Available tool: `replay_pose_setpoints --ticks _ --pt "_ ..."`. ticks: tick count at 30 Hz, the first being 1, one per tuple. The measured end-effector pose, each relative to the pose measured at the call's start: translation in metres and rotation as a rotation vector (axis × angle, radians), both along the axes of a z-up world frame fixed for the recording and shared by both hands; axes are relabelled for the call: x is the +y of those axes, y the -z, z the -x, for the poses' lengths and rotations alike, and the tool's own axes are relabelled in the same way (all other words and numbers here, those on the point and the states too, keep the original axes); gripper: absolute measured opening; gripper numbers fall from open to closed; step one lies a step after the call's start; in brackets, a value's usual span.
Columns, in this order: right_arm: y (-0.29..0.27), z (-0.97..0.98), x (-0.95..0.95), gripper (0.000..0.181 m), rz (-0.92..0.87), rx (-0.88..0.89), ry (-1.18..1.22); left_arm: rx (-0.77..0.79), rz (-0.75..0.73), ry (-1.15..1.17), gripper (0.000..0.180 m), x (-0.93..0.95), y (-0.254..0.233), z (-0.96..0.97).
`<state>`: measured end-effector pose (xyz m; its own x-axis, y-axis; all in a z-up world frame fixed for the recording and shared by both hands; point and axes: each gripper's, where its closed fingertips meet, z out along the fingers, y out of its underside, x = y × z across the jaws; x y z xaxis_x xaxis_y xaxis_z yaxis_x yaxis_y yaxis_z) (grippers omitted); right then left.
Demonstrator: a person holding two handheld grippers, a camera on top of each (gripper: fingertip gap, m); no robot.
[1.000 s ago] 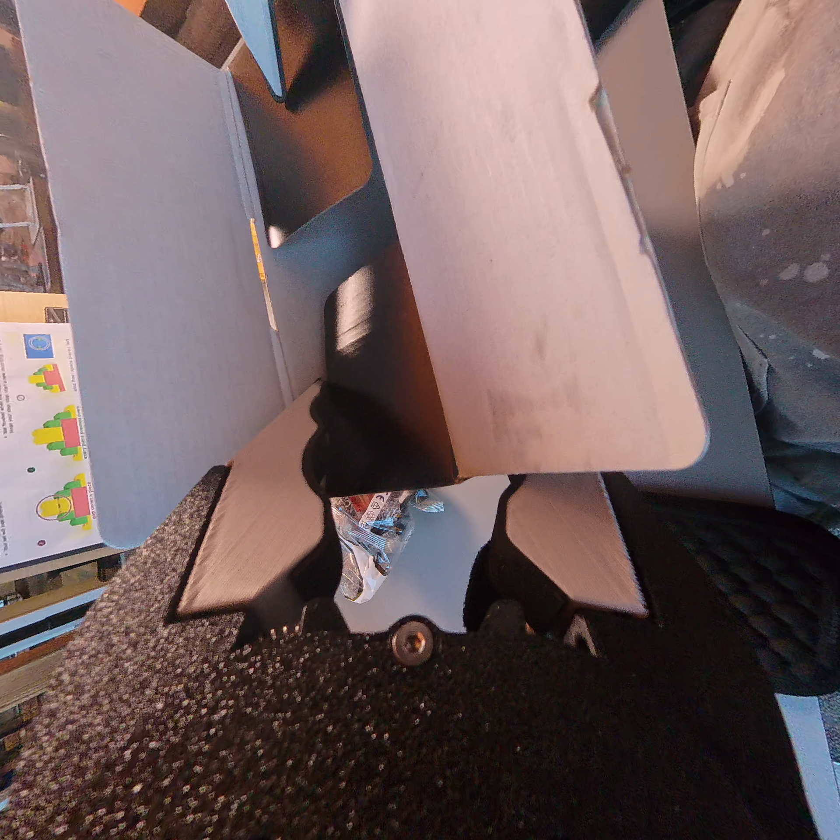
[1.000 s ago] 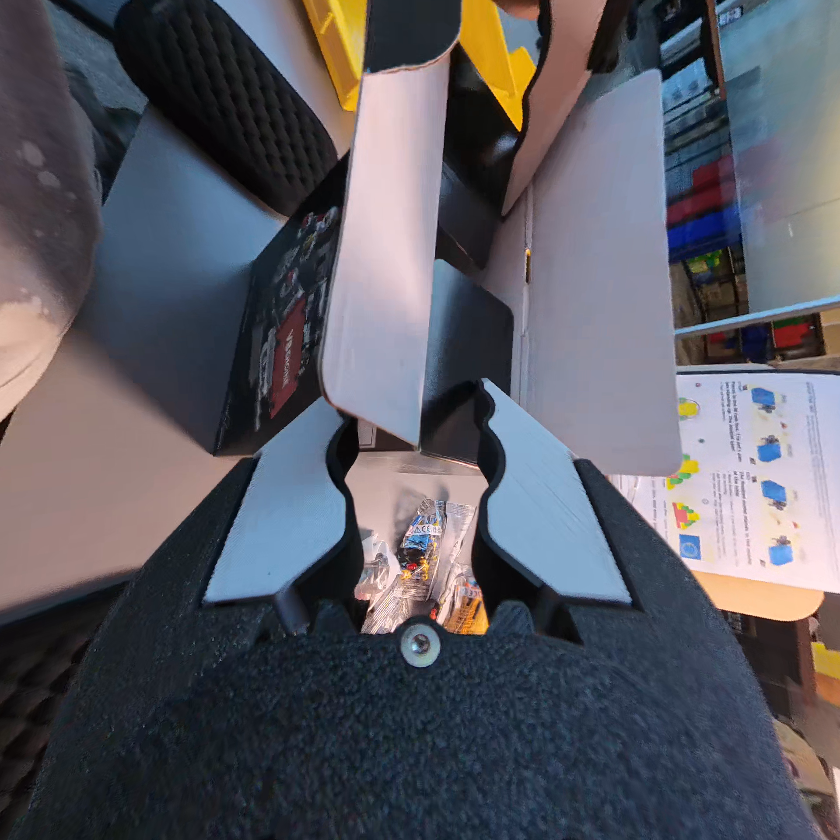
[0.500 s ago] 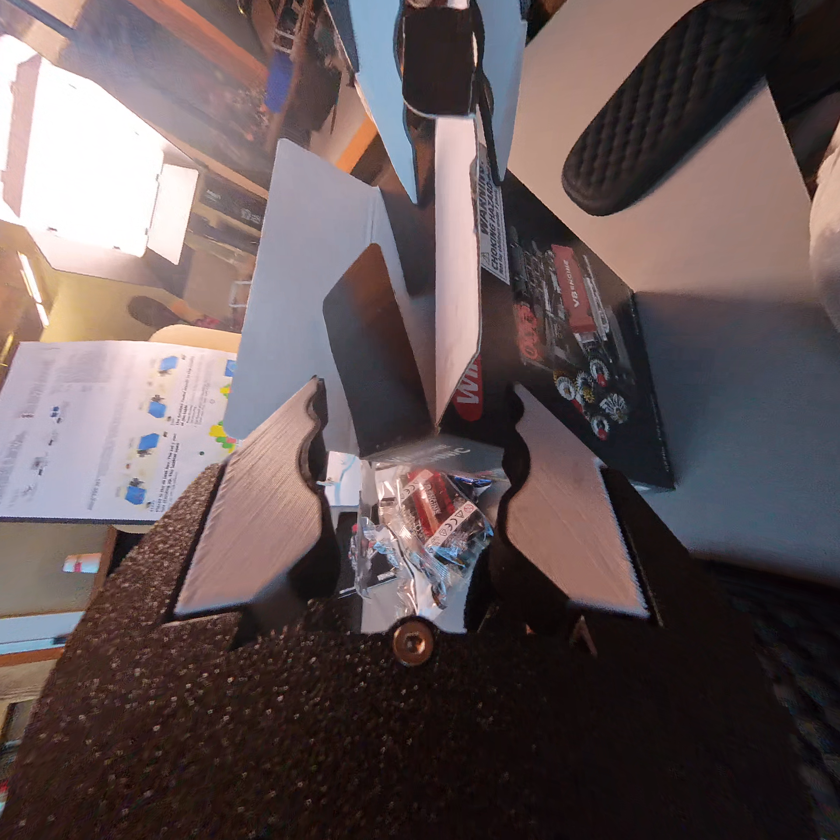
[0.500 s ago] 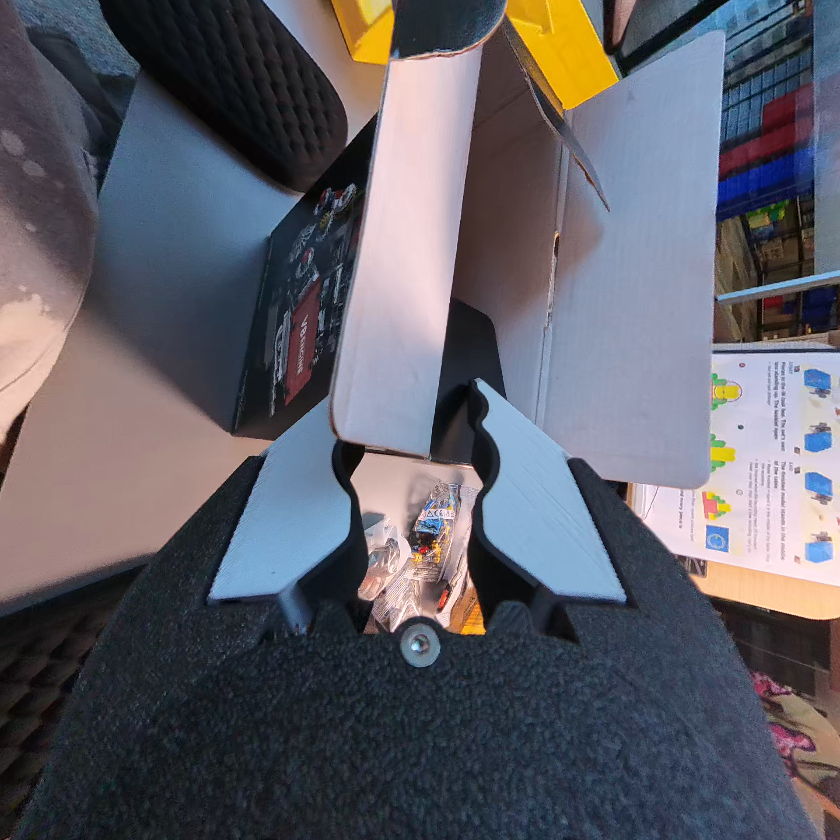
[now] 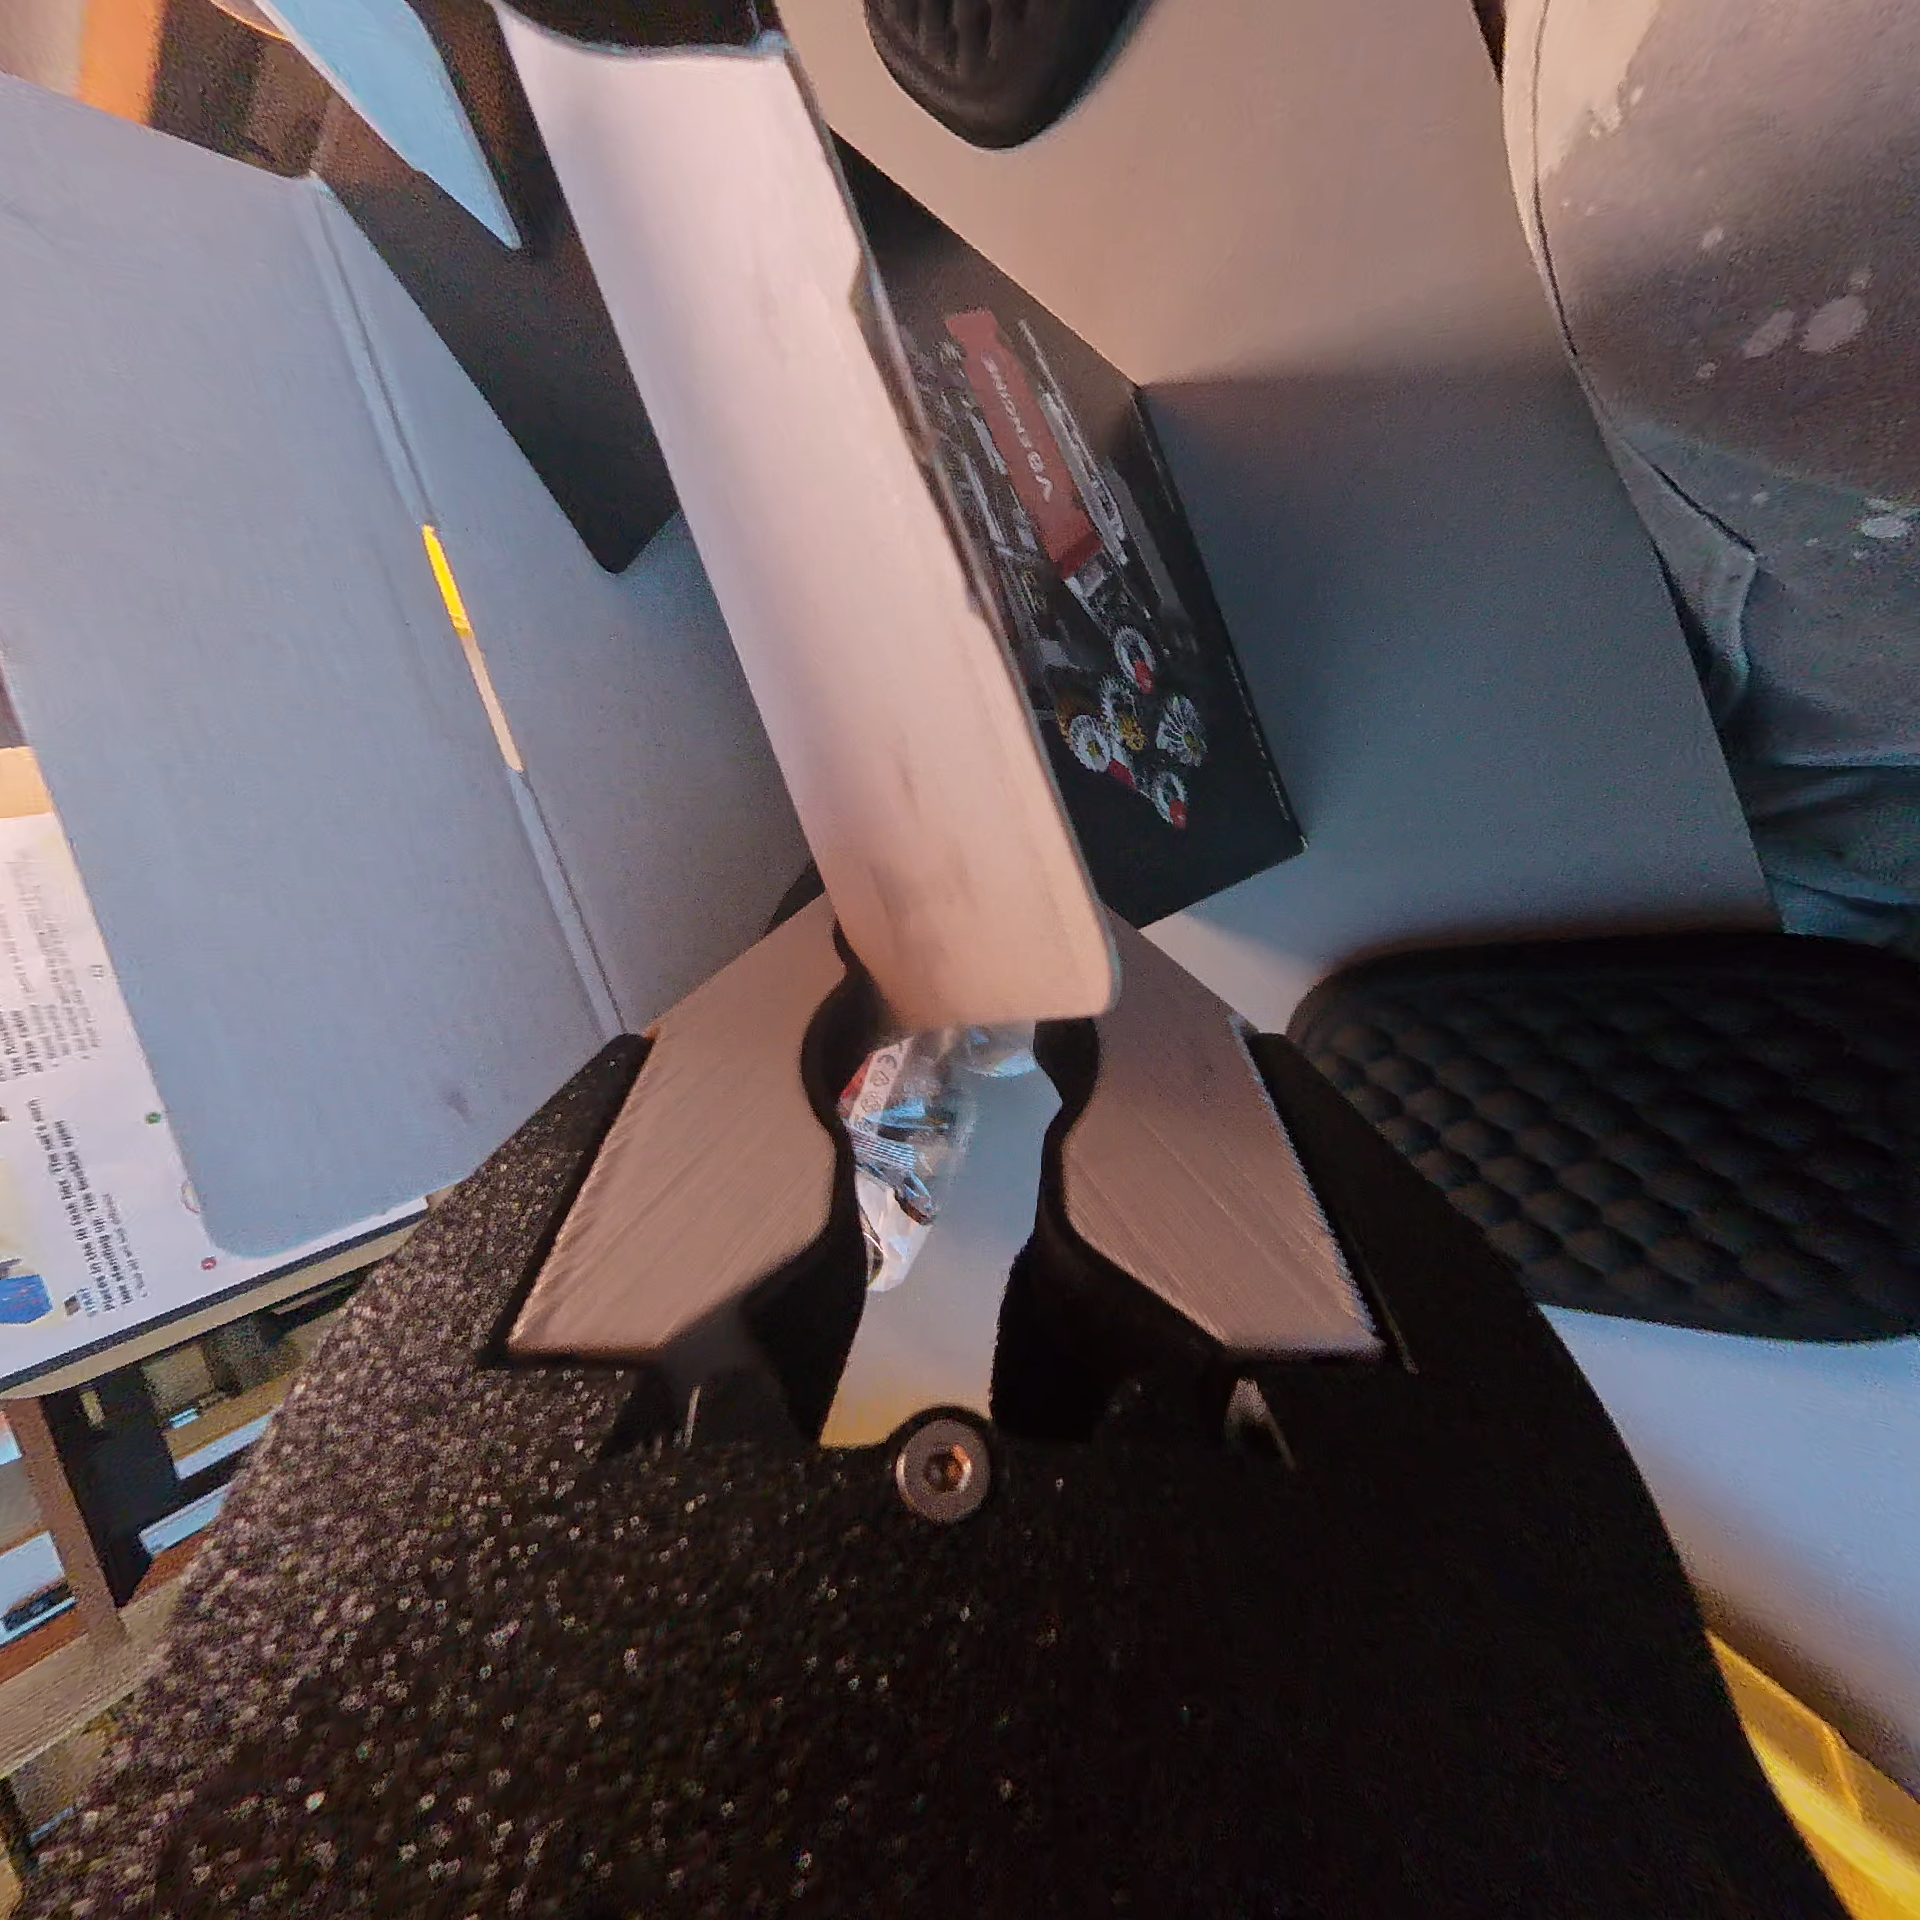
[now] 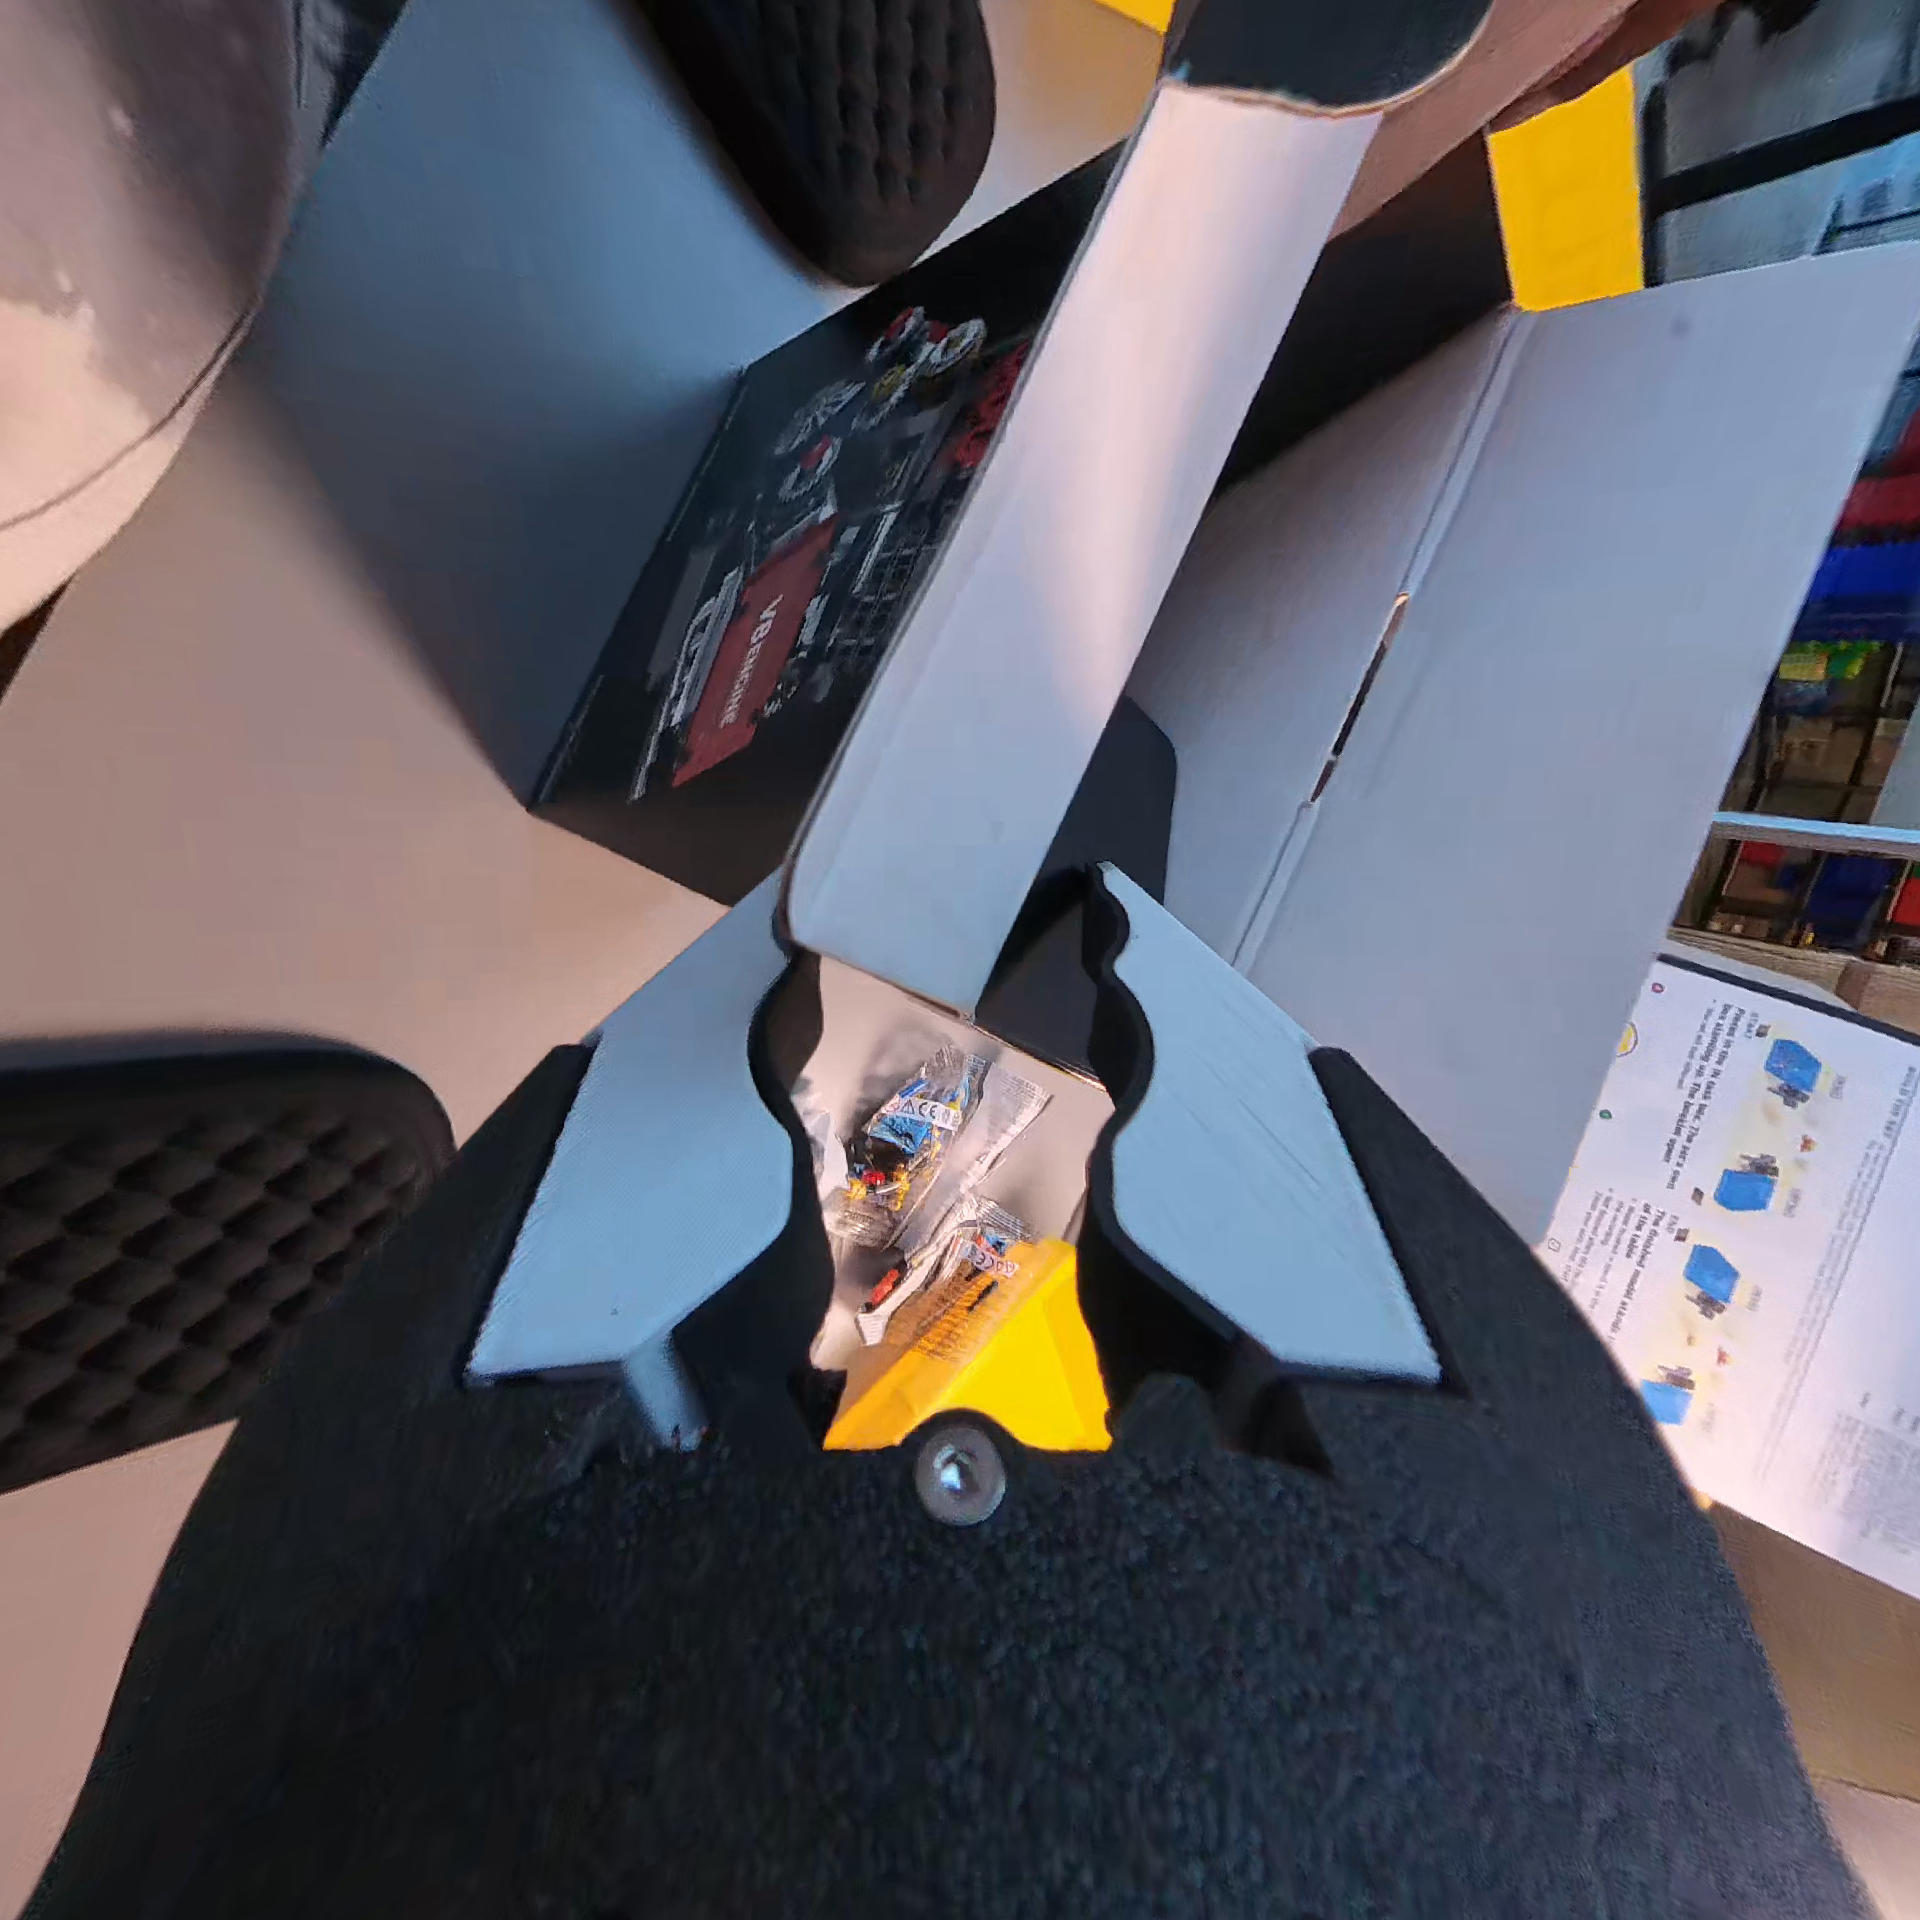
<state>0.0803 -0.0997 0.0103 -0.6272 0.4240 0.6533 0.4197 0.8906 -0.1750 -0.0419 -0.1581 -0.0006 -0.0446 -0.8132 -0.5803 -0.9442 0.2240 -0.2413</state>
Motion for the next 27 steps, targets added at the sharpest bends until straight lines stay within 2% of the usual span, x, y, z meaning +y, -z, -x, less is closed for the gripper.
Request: replay_pose_setpoints --ticks 4,6,10,12,13,15,17,21,23,27 --pt "0.006 -0.002 0.000 0.040 0.023 -0.119 0.008 0.056 0.137 -0.037 0.017 -0.002 0.001 0.002" --pt "0.012 -0.007 -0.003 0.025 0.044 -0.201 0.007 0.064 0.208 -0.048 0.013 -0.004 0.000 0.002" --pt "0.011 -0.005 -0.004 0.024 0.071 -0.258 0.028 0.064 0.266 -0.042 0.011 -0.005 -0.001 0.002" --pt "0.004 0.003 -0.003 0.030 0.072 -0.152 0.021 0.015 0.217 -0.038 0.014 0.000 -0.002 -0.001" --pt "-0.002 0.005 -0.004 0.043 0.095 -0.092 0.017 -0.021 0.192 -0.037 0.015 0.001 -0.003 -0.002" --pt "-0.019 0.004 -0.009 0.056 0.195 0.019 0.028 -0.105 0.119 -0.019 0.017 0.003 -0.009 -0.007" --pt "-0.038 0.000 -0.015 0.059 0.313 0.117 0.017 -0.182 0.056 -0.014 0.022 0.002 -0.018 -0.007" --pt "-0.077 -0.013 -0.021 0.065 0.553 0.269 -0.002 -0.407 -0.004 -0.042 0.043 -0.006 -0.052 0.003" --pt "-0.096 -0.019 -0.020 0.064 0.698 0.332 -0.019 -0.527 0.005 -0.046 0.053 -0.013 -0.064 0.010" --pt "-0.131 -0.019 -0.002 0.063 0.980 0.445 0.007 -0.750 0.065 -0.017 0.059 -0.030 -0.078 0.016"
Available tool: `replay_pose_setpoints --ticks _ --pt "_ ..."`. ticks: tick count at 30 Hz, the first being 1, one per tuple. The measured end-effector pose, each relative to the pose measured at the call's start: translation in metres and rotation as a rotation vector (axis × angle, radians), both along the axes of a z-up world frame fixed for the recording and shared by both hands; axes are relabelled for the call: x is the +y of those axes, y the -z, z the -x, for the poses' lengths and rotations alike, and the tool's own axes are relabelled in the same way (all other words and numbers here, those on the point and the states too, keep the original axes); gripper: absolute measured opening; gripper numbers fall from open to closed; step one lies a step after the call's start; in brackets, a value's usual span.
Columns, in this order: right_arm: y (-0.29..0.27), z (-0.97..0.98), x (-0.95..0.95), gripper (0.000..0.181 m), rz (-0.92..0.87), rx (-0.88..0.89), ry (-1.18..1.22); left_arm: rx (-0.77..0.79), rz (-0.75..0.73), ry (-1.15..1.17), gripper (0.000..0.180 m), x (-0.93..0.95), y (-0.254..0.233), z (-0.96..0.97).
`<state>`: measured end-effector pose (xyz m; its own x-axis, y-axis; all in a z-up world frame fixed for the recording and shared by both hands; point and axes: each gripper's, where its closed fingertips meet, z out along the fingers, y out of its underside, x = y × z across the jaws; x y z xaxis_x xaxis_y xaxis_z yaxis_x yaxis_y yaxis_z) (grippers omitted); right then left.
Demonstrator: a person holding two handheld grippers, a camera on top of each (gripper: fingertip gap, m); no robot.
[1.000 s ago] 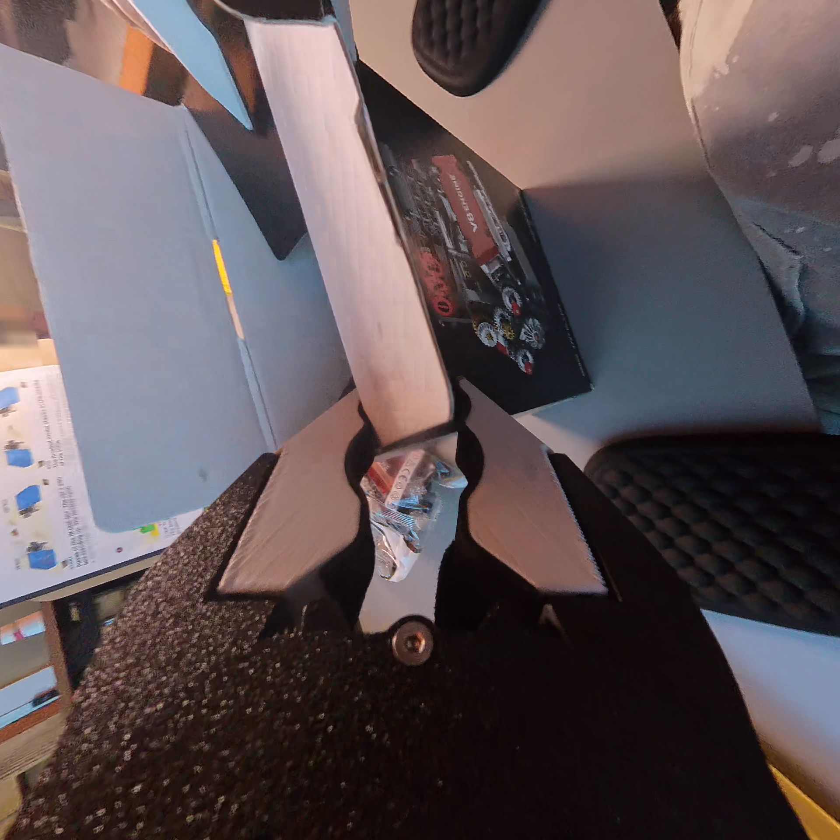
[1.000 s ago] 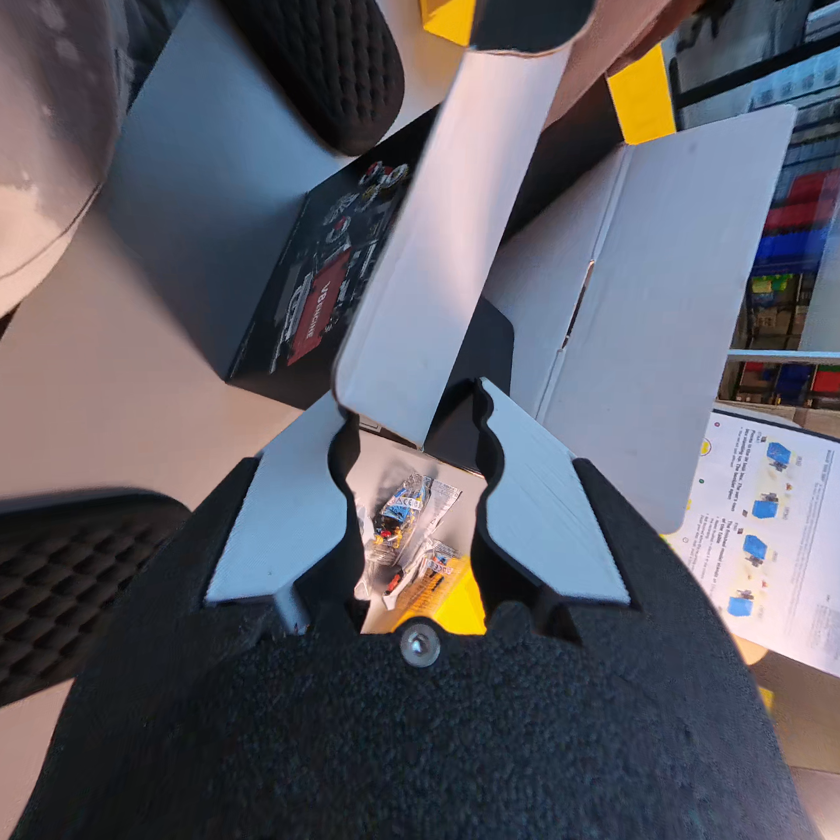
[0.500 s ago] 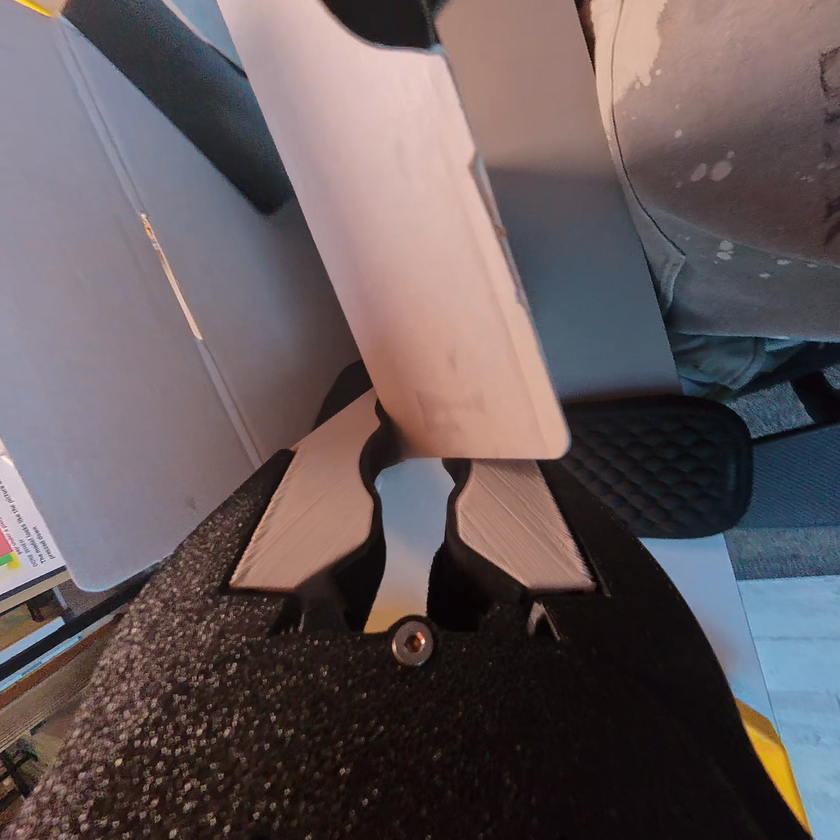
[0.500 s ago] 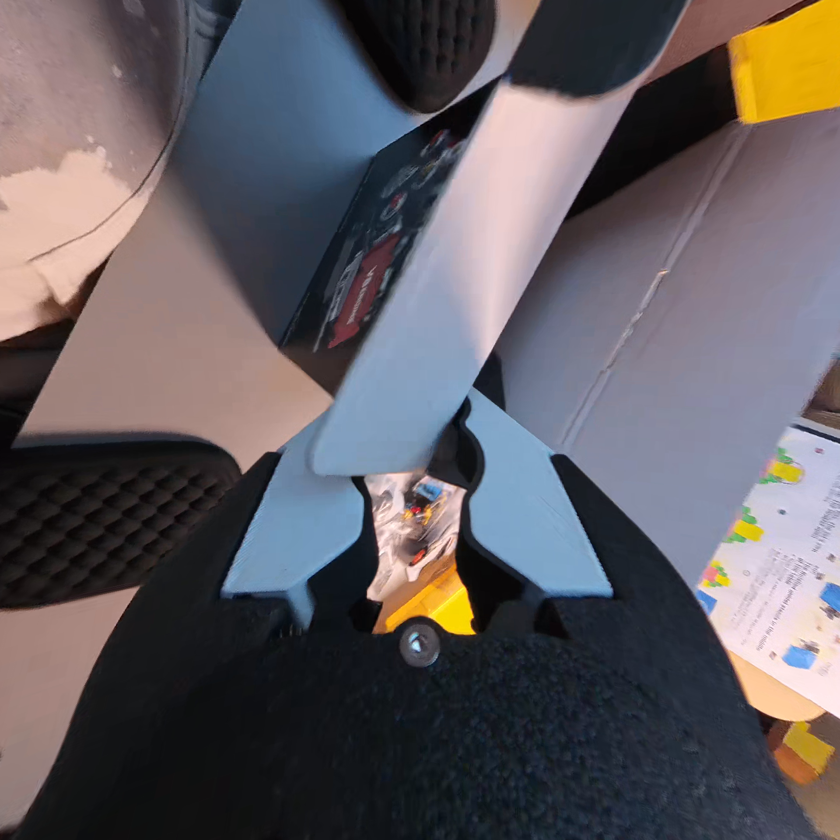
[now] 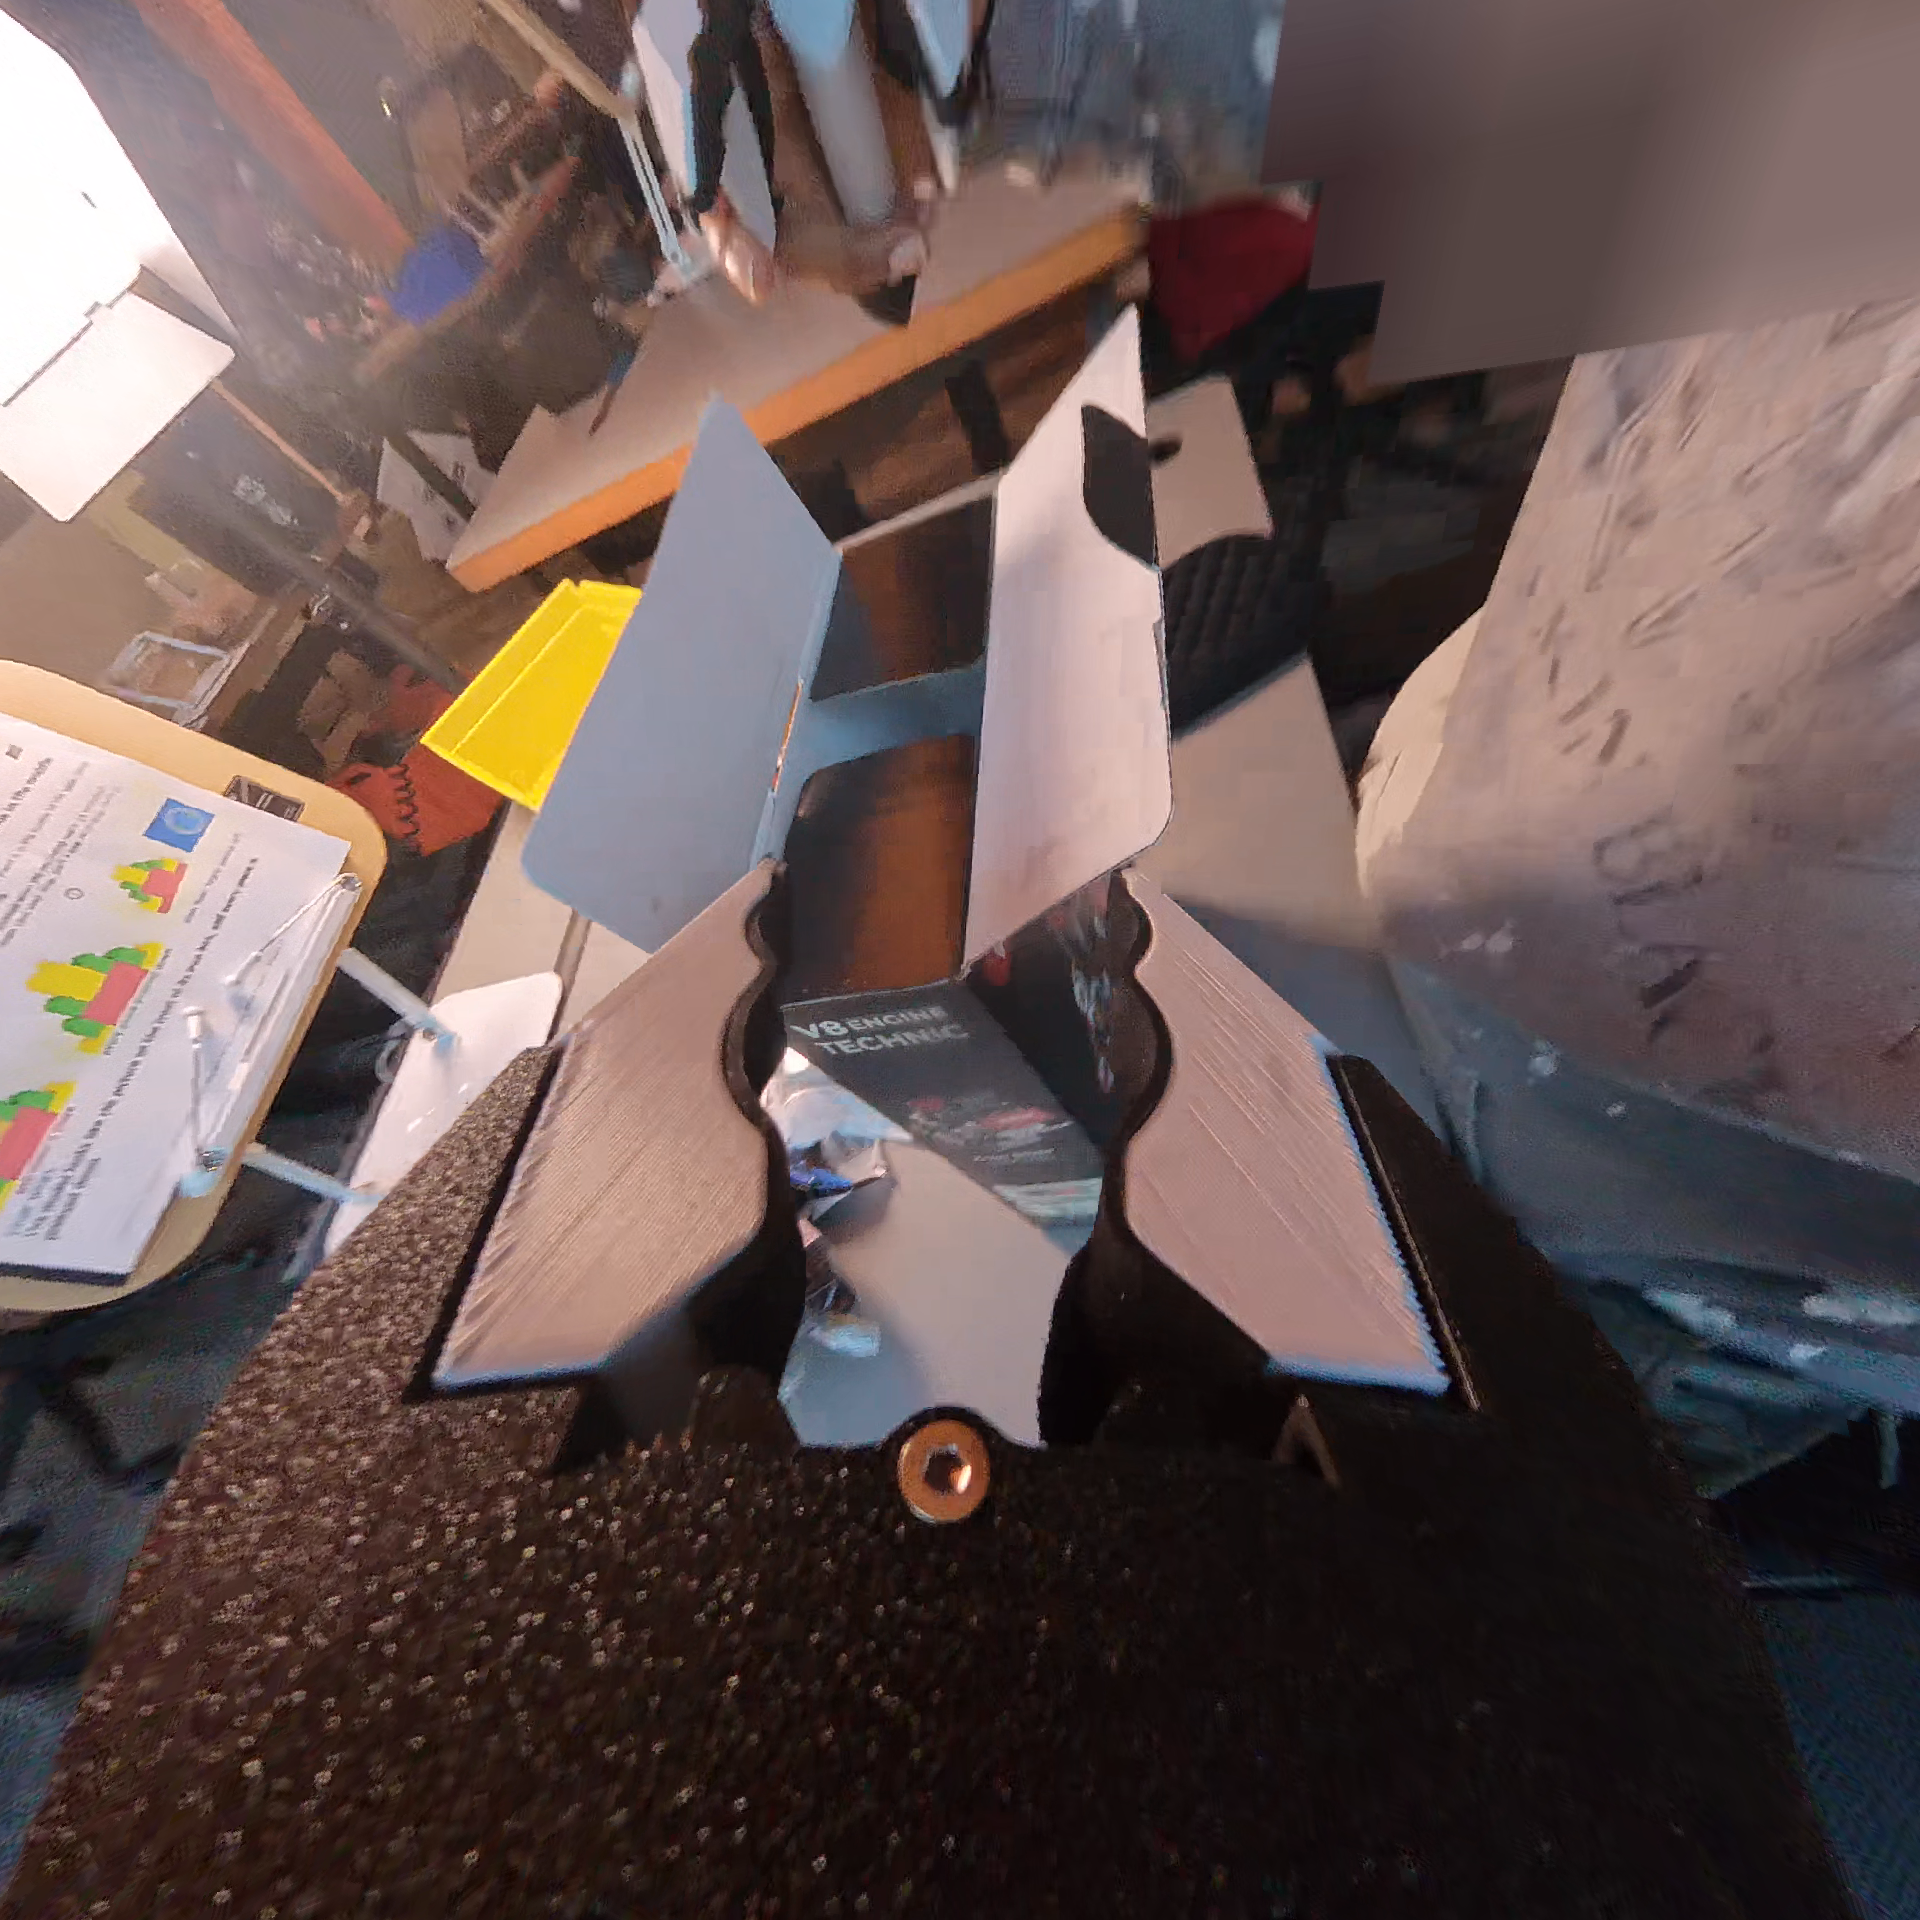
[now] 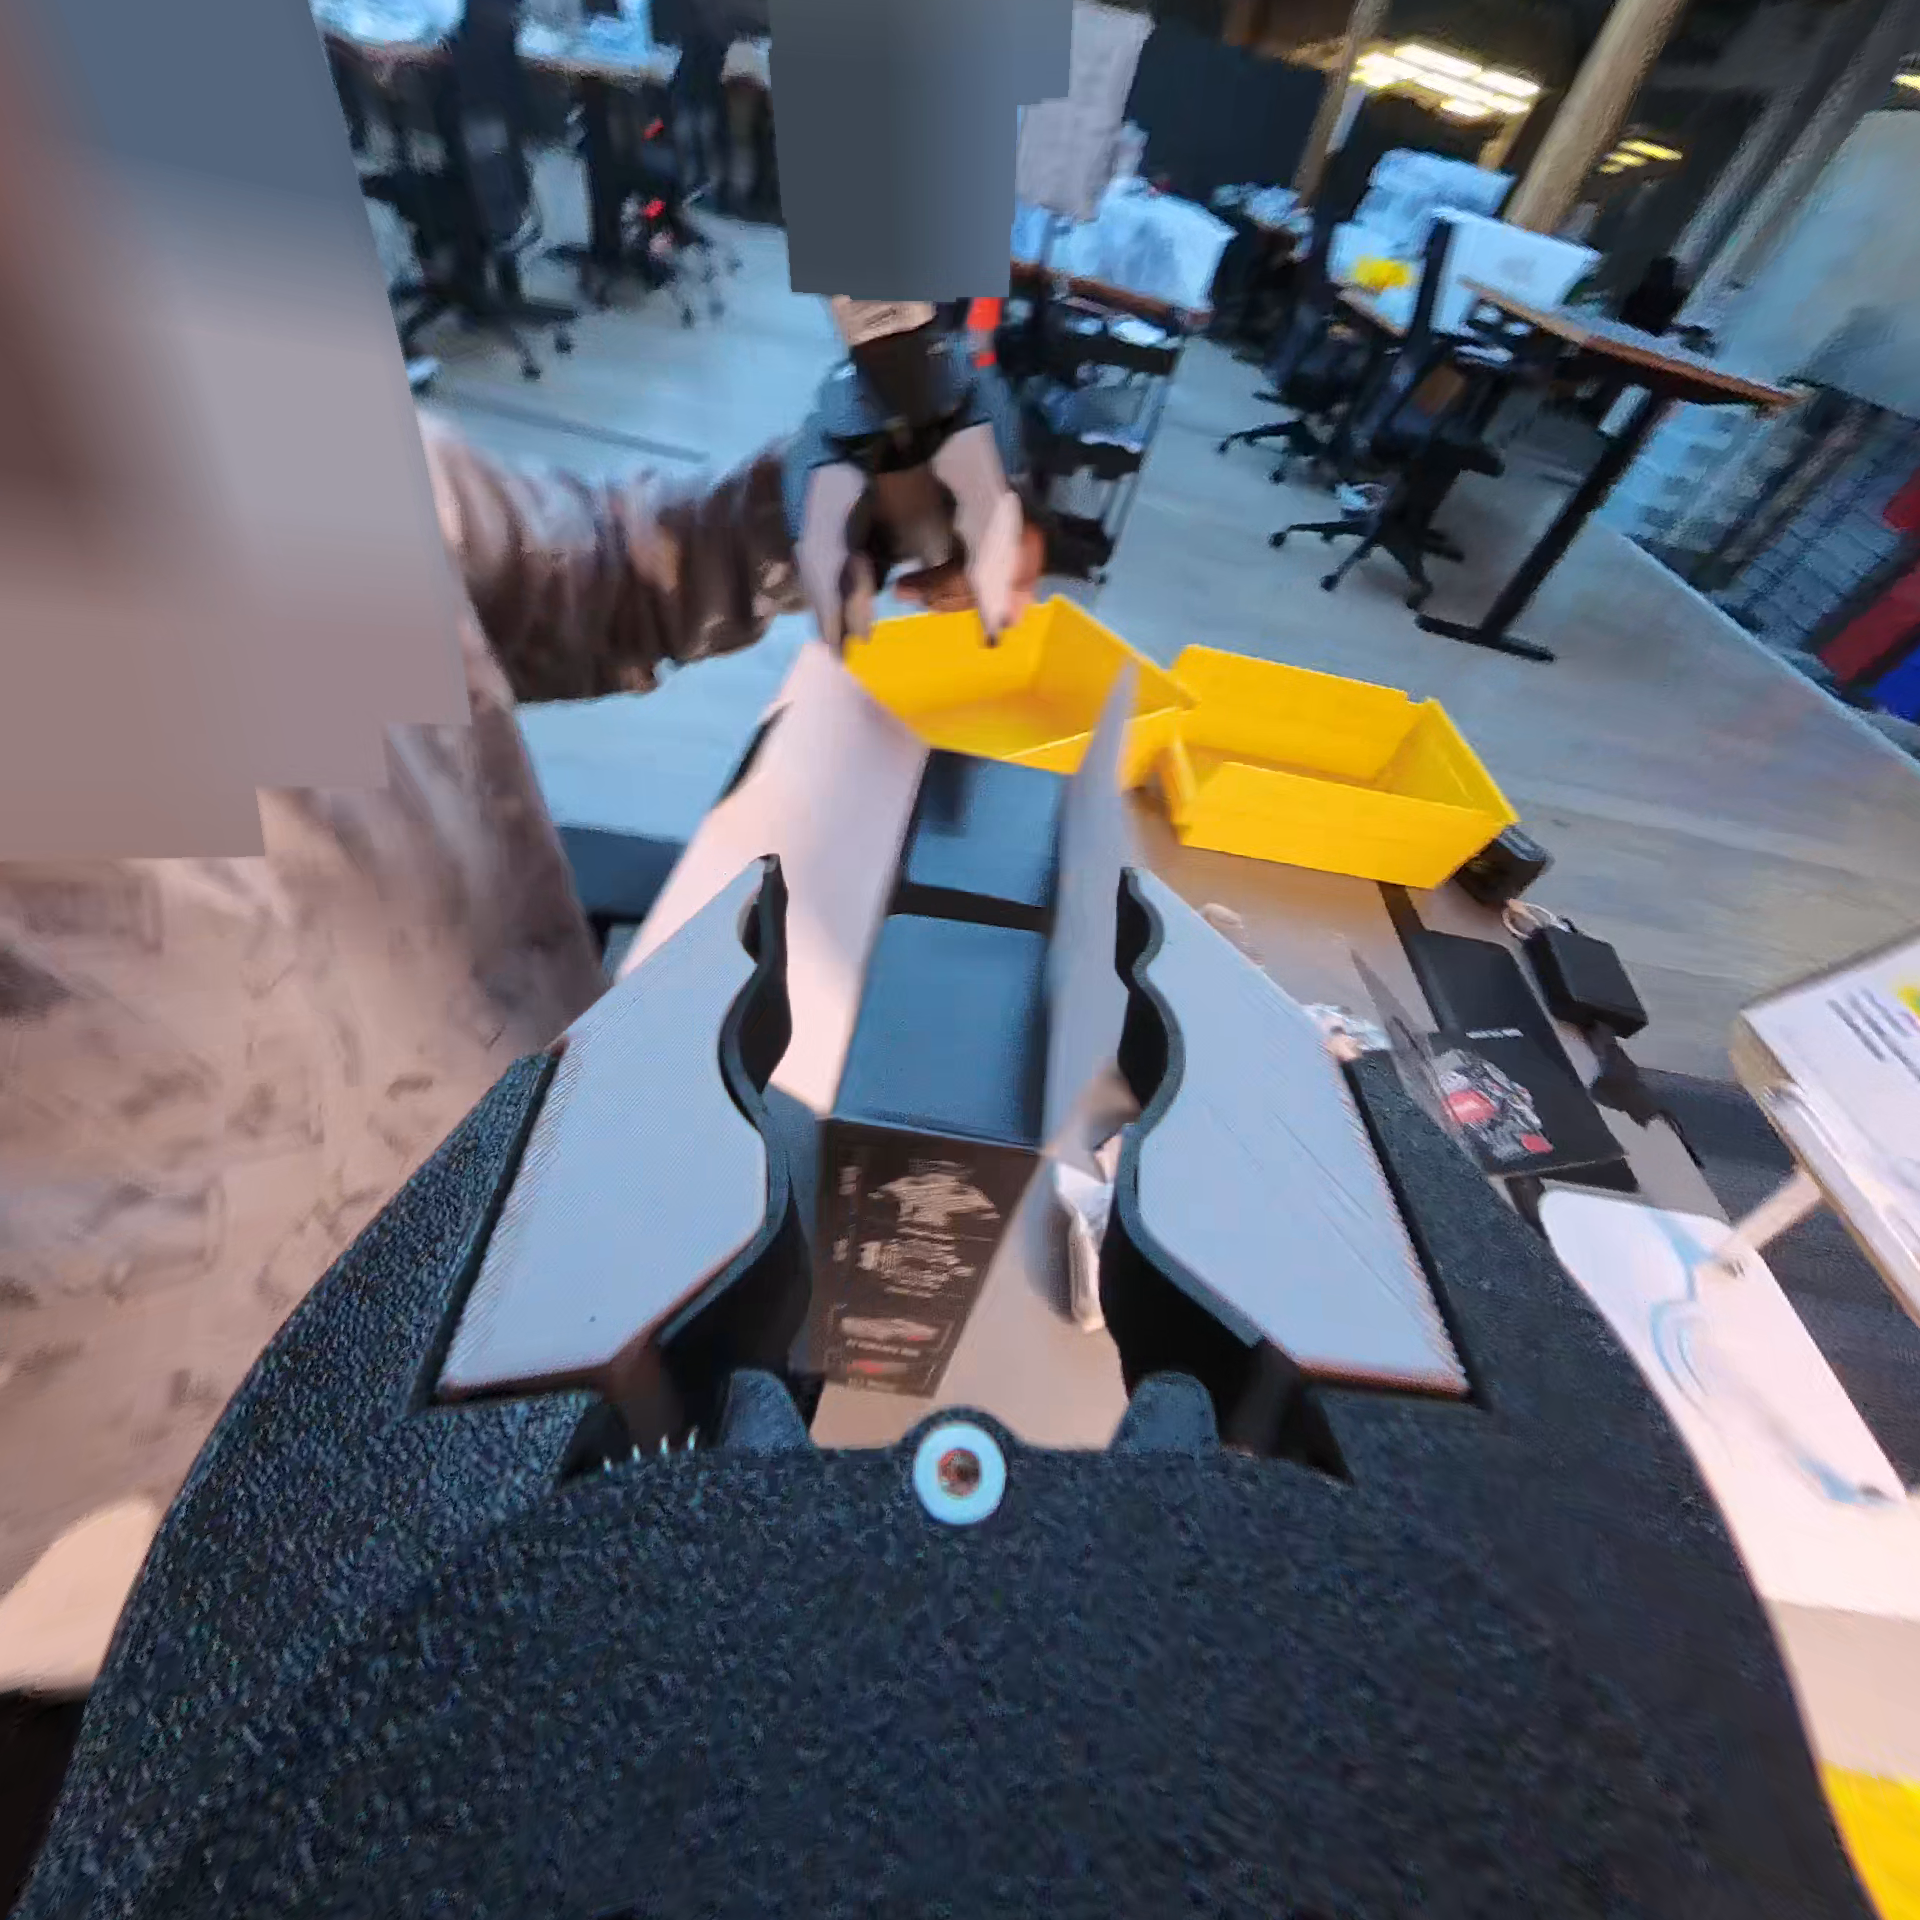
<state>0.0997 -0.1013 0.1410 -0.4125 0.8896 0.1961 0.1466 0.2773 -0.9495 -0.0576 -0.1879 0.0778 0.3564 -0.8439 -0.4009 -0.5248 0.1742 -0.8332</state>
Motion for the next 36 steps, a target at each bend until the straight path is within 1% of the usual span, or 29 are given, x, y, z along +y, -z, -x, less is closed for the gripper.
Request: replay_pose_setpoints --ticks 2,4,6,7,9,11,13,14,15,16,20,22,25,27,29,30,32,33,35,36 --pt "-0.003 0.014 0.036 0.063 0.058 0.024 0.163 -0.160 0.072 0.027 0.066 -0.003 -0.012 0.003" --pt "0.011 0.027 0.056 0.055 0.080 -0.016 0.252 -0.343 0.128 -0.032 0.065 0.013 -0.027 0.012" --pt "0.032 0.037 0.052 0.046 0.034 -0.064 0.242 -0.432 0.195 -0.085 0.069 0.030 -0.028 0.020" --pt "0.041 0.041 0.050 0.039 -0.036 -0.081 0.256 -0.463 0.206 -0.117 0.070 0.038 -0.028 0.024" --pt "0.056 0.047 0.045 0.015 -0.270 -0.099 0.269 -0.495 0.220 -0.204 0.067 0.058 -0.027 0.032" --pt "0.066 0.047 0.032 0.002 -0.564 -0.068 0.202 -0.540 0.261 -0.238 0.062 0.070 -0.028 0.034" --pt "0.079 0.046 0.033 0.002 -0.913 -0.069 0.185 -0.579 0.288 -0.214 0.046 0.073 -0.033 0.027" --pt "0.085 0.044 0.036 0.005 -1.045 -0.090 0.181 -0.577 0.294 -0.178 0.040 0.071 -0.035 0.021" --pt "0.085 0.044 0.033 0.005 -1.083 -0.083 0.182 -0.558 0.301 -0.155 0.035 0.070 -0.033 0.015" --pt "0.087 0.042 0.027 0.007 -1.045 -0.103 0.155 -0.513 0.307 -0.156 0.031 0.070 -0.027 0.009" --pt "0.091 0.034 0.019 0.021 -0.854 -0.194 0.113 -0.196 0.293 -0.238 0.031 0.078 0.023 -0.007" --pt "0.088 0.030 0.024 0.032 -0.770 -0.215 0.131 -0.185 0.250 -0.236 0.018 0.077 0.023 -0.012" --pt "0.075 0.017 0.033 0.052 -0.646 -0.233 0.157 -0.101 0.175 -0.304 0.018 0.083 0.027 -0.006" --pt "0.055 0.009 0.030 0.054 -0.546 -0.176 0.163 -0.075 0.116 -0.352 0.017 0.089 0.029 -0.003" --pt "0.033 0.002 0.011 0.054 -0.428 -0.101 0.118 -0.078 0.106 -0.358 0.015 0.088 0.029 -0.005" --pt "0.026 0.001 0.001 0.054 -0.402 -0.074 0.103 -0.072 0.096 -0.363 0.017 0.088 0.029 -0.005" --pt "0.030 0.003 -0.023 0.057 -0.414 -0.084 0.057 -0.060 0.071 -0.372 0.019 0.088 0.028 -0.004" --pt "0.039 0.007 -0.033 0.060 -0.452 -0.114 0.050 -0.066 0.077 -0.373 0.019 0.087 0.028 -0.005" --pt "0.059 0.022 -0.040 0.061 -0.602 -0.173 0.104 -0.090 0.093 -0.373 0.019 0.086 0.028 -0.005" --pt "0.067 0.029 -0.037 0.057 -0.688 -0.195 0.146 -0.105 0.105 -0.372 0.019 0.085 0.028 -0.005"
